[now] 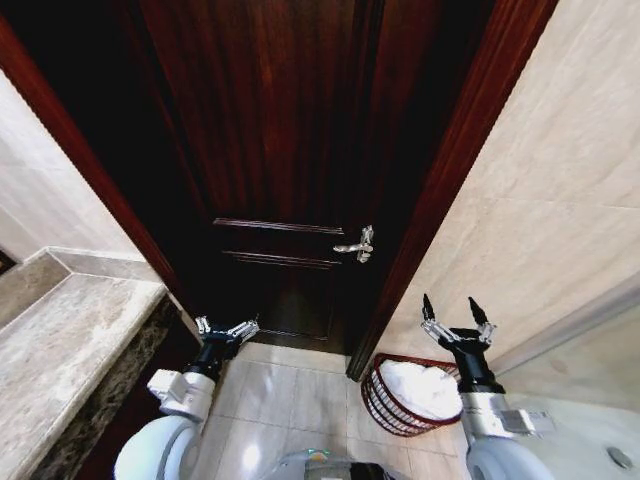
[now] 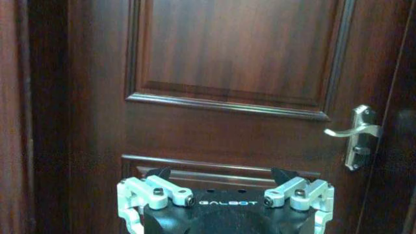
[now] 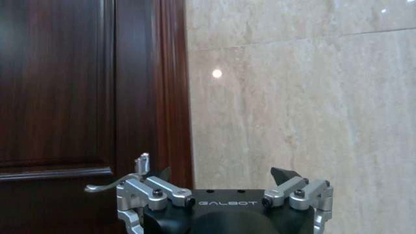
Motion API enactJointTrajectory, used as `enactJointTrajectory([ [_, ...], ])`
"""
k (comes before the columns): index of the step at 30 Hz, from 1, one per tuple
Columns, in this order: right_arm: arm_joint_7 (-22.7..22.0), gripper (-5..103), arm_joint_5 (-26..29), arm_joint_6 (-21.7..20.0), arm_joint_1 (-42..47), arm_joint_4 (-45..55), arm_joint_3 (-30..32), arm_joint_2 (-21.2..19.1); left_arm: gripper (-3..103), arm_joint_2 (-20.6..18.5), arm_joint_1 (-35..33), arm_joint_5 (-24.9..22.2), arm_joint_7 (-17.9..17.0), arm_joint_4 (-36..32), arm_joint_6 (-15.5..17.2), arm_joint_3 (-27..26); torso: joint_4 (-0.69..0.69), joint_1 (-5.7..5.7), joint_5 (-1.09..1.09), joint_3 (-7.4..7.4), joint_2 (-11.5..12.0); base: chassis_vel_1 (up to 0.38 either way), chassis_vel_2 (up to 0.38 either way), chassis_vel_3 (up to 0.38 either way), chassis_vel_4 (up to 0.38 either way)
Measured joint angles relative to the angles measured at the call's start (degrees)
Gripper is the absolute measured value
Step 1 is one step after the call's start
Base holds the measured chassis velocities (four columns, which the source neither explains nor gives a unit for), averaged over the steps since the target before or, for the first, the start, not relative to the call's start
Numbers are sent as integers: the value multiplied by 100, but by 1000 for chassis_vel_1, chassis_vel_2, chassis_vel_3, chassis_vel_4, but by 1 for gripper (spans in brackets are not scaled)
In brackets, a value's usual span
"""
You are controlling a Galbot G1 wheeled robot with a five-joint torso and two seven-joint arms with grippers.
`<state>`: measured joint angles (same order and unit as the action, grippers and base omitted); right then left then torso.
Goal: Discard the used towel into the hamper.
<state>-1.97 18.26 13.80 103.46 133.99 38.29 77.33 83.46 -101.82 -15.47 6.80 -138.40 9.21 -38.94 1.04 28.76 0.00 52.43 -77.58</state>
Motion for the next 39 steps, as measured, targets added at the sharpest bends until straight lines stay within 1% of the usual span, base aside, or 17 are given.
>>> enactJointTrajectory([
  [5,0,100,0,0,0,0,0,0,100,0,0,0,0,0,0,0,1,18,0,26,-45,-35,-40,-46,-43],
  [8,0,100,0,0,0,0,0,0,100,0,0,0,0,0,0,0,-1,29,0,35,-67,-69,-68,-69,-77],
  [12,0,100,0,0,1,0,0,0,100,0,0,0,0,0,0,0,-2,29,0,36,-69,-58,-51,-74,-81],
  [17,0,100,0,0,0,0,0,0,100,0,0,0,0,0,0,0,1,29,0,34,-67,0,0,0,0],
  [39,0,100,0,0,0,0,0,0,100,0,0,0,1,0,0,0,1,17,1,24,-48,7,9,-12,-10],
])
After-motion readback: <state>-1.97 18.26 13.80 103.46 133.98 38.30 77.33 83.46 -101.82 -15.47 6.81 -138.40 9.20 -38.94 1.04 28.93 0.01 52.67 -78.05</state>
